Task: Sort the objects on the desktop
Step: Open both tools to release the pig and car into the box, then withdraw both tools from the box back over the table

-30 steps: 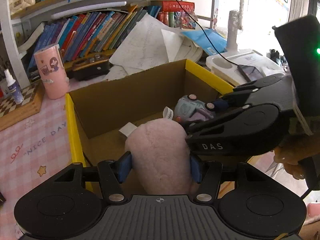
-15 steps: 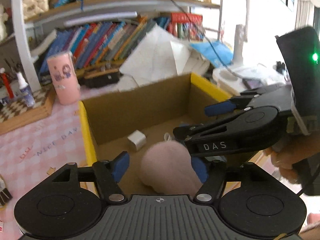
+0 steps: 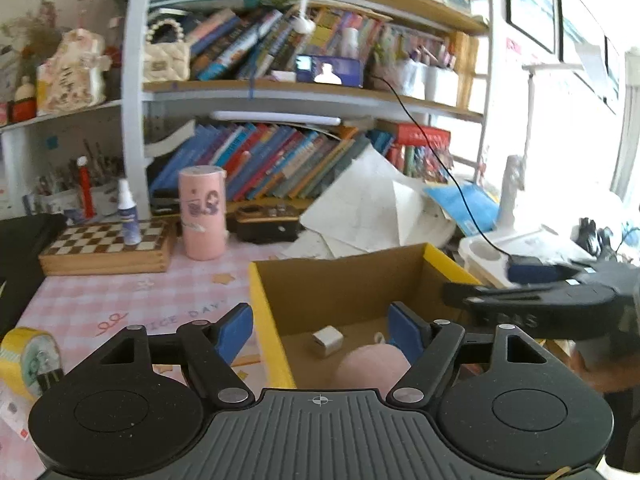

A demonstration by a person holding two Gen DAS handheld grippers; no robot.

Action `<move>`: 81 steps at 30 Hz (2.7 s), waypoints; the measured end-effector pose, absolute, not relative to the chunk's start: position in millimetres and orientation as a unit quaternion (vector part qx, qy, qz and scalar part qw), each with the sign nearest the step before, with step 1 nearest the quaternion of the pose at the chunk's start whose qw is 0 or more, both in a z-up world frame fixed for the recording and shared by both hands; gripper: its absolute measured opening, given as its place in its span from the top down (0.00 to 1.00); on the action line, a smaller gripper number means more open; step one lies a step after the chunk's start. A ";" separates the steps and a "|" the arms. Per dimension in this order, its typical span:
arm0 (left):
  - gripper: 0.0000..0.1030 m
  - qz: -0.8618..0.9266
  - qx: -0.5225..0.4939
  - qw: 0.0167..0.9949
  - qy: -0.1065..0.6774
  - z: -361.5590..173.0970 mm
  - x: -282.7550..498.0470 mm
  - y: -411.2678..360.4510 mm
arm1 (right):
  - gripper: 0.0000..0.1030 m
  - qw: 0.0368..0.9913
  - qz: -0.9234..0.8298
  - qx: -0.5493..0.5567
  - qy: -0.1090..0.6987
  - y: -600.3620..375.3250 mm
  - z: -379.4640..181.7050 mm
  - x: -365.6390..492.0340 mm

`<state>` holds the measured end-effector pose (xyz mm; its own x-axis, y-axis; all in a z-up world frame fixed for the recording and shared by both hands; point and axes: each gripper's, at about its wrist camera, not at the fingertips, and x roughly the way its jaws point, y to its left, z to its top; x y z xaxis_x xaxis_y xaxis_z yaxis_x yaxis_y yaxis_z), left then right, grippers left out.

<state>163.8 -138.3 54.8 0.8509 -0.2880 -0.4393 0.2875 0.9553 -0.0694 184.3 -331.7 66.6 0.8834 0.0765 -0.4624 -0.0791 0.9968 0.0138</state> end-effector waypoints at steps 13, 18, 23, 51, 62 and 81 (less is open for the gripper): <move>0.23 -0.125 -0.022 0.954 0.272 34.5 138.3 -83.5 | 0.18 0.960 -0.037 0.010 0.279 -303.2 45.0 130.6; 0.23 -0.133 -0.016 0.950 0.281 29.9 124.6 -67.1 | 0.18 0.955 -0.047 0.017 0.293 -283.0 39.5 111.4; 0.23 -0.138 -0.001 0.940 0.312 17.1 104.6 -52.6 | 0.18 0.949 -0.048 0.022 0.312 -259.7 32.3 90.2; 0.23 -0.031 -0.023 0.932 0.359 1.5 -1.9 75.4 | 0.18 0.929 0.086 -0.010 0.360 -112.7 9.5 8.5; 0.23 -0.001 -0.033 0.938 0.346 7.0 -12.5 97.8 | 0.18 0.926 0.136 -0.037 0.349 -75.4 16.3 5.1; 0.23 -0.011 -0.031 0.942 0.333 8.2 6.9 106.4 | 0.21 0.925 0.155 -0.049 0.343 -57.5 20.7 21.4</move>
